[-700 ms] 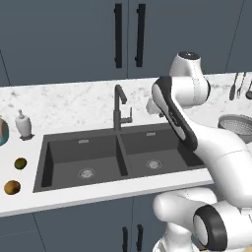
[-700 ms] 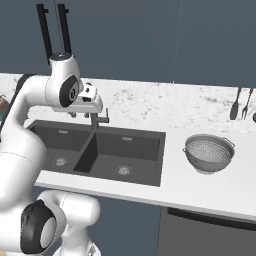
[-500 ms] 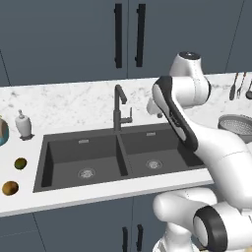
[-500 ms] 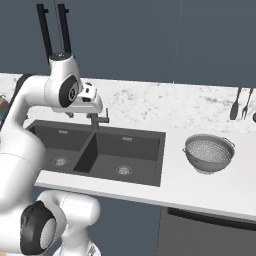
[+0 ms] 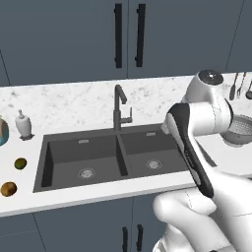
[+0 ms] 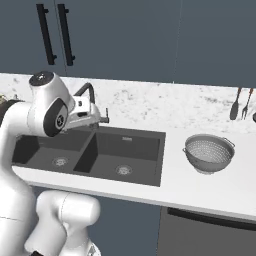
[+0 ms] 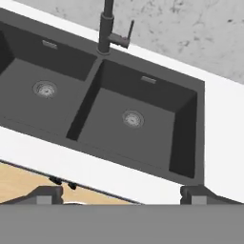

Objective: Put the colander in the sink, put the pear, mango in the colander, and turn on the sink faucet and pour water over the colander.

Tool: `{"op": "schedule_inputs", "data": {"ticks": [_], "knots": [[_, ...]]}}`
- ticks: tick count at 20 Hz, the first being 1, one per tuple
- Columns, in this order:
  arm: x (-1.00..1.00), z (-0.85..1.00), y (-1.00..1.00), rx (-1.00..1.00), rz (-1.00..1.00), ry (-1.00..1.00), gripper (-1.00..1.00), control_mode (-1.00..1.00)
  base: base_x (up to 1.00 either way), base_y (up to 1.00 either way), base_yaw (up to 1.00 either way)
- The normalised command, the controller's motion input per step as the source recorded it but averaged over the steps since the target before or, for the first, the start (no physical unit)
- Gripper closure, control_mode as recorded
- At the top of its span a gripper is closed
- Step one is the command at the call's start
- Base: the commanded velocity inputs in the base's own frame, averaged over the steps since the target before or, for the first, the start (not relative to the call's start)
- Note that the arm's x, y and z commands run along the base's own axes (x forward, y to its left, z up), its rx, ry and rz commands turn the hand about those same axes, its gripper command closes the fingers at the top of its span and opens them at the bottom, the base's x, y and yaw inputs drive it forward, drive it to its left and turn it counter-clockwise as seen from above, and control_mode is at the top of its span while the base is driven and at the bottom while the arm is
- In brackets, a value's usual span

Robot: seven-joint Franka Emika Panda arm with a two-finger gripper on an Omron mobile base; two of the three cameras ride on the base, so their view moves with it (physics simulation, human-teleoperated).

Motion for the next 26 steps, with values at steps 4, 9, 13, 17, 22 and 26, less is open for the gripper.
{"op": "schedule_inputs", "data": {"ticks": [4,9,13,17,22,26], "knots": [[-0.51,-0.08,-0.8,-0.01,0.19,0.03,-1.0,-1.0,0.0,0.0,0.0],[-0.26,0.0,-0.89,0.0,0.14,0.18,-1.0,-1.0,0.0,0.0,0.0],[0.0,0.0,-0.88,0.0,0.01,0.37,-1.0,-1.0,0.0,0.0,0.0],[0.11,-0.09,-0.7,-0.07,-0.14,0.43,-1.0,-1.0,0.0,0.0,0.0],[0.2,-0.23,-0.61,-0.19,-0.21,0.33,-1.0,-1.0,0.0,0.0,0.0],[0.13,-0.31,-0.62,-0.21,-0.11,0.15,-1.0,-1.0,0.0,0.0,0.0]]}}
